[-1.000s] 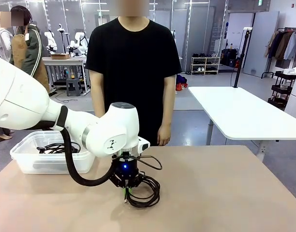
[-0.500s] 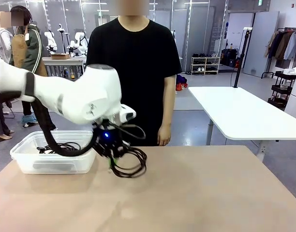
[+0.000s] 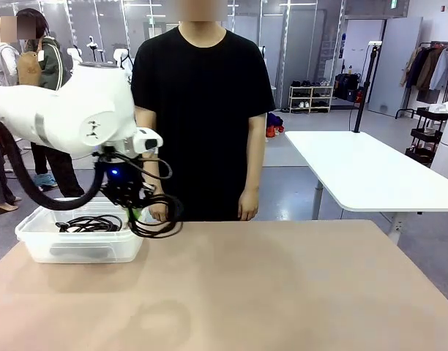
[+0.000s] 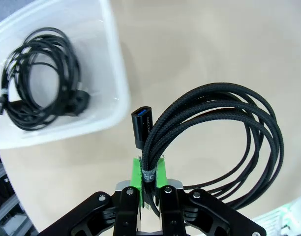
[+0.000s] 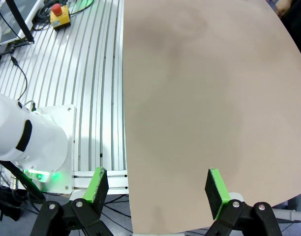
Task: Organize and store the cables.
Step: Place the USB Extension Cable into the Organizing box.
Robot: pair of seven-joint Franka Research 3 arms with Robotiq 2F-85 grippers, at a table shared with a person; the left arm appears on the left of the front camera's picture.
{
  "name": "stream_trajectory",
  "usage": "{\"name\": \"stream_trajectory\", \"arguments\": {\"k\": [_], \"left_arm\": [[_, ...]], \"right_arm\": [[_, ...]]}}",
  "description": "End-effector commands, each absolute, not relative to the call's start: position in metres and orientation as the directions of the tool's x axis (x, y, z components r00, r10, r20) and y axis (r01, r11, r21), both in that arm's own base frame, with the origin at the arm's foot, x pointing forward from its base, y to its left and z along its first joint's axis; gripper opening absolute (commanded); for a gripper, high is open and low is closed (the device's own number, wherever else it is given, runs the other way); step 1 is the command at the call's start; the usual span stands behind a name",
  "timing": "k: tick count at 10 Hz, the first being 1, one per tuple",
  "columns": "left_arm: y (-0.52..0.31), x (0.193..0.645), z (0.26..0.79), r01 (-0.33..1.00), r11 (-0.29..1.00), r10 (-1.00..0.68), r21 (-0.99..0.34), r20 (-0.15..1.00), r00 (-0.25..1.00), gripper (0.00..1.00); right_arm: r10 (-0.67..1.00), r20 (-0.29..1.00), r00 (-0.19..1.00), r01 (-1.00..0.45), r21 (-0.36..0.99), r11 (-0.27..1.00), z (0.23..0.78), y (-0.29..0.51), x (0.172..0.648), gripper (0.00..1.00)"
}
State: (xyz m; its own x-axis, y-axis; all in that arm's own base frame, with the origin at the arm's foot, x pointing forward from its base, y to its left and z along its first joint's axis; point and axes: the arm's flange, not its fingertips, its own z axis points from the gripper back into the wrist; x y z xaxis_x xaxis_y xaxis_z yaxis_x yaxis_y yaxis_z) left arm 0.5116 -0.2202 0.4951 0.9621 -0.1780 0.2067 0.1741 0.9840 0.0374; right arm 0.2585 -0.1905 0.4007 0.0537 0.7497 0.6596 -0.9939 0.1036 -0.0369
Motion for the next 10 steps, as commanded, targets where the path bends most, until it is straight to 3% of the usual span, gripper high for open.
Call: {"name": "stream_trajectory", "arguments": {"k": [1,6,10], "left_arm": [[-0.177,0.539,0.507,0.221,0.975,-0.220,0.019,0.211,0.952,0.00],[-0.080,0.621,0.498,0.186,0.982,-0.189,0.038,0.194,0.963,0.00],[-0.064,0.663,0.453,0.150,0.981,-0.163,0.119,0.106,0.981,0.00]], "right_arm": [[0.743,0.668,0.052,-0.994,-0.040,0.106,0.401,-0.191,0.259,1.00],[0.743,0.668,0.052,-0.994,-0.040,0.106,0.401,-0.191,0.259,1.00],[0.743,0.668,0.052,-0.994,-0.040,0.106,0.401,-0.191,0.259,1.00]]}}
